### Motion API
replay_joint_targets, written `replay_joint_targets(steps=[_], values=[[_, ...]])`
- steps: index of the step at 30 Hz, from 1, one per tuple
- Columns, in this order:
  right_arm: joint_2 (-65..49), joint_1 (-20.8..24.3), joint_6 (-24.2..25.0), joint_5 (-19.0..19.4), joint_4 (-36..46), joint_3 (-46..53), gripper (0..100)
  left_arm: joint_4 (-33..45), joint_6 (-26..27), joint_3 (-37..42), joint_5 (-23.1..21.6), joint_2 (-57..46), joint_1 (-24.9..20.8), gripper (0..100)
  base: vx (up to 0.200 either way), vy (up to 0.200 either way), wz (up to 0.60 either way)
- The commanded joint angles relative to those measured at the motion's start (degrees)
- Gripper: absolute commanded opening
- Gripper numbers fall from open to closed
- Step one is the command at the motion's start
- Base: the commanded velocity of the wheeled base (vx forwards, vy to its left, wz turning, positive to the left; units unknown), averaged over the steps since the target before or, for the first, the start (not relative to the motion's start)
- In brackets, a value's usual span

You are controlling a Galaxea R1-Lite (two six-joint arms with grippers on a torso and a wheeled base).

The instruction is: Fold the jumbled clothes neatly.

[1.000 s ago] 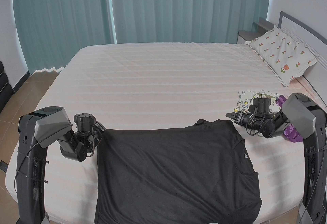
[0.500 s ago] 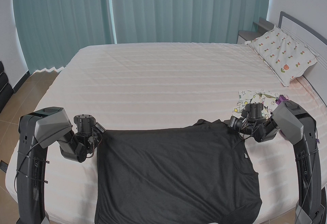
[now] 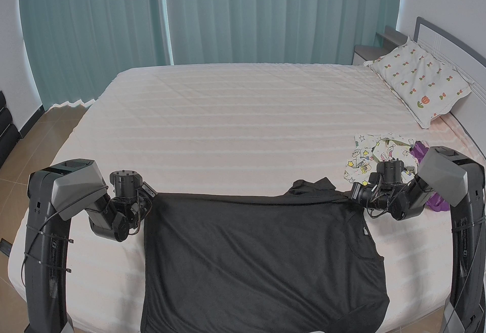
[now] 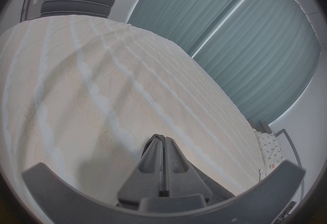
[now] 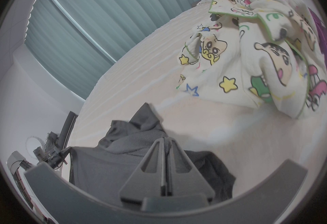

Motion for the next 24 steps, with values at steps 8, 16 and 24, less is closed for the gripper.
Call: replay_joint_targets(steps=[8, 16, 24], values=[[-5.49, 0.47, -4.97, 2.74, -3.56, 15.3, 0, 0.0, 0.19, 0.29, 0.17, -0.04, -0.02, 0, 0.0, 0.0, 0.0], [-8.57, 0.2, -7.7, 3.01, -0.93, 13.72, 100, 0.0, 0.19, 0.29, 0.17, 0.05, -0.02, 0, 0.0, 0.0, 0.0], [-9.97, 0.64, -2.25, 3.09, 3.56, 6.25, 100, 0.0, 0.19, 0.29, 0.17, 0.05, -0.02, 0, 0.0, 0.0, 0.0]])
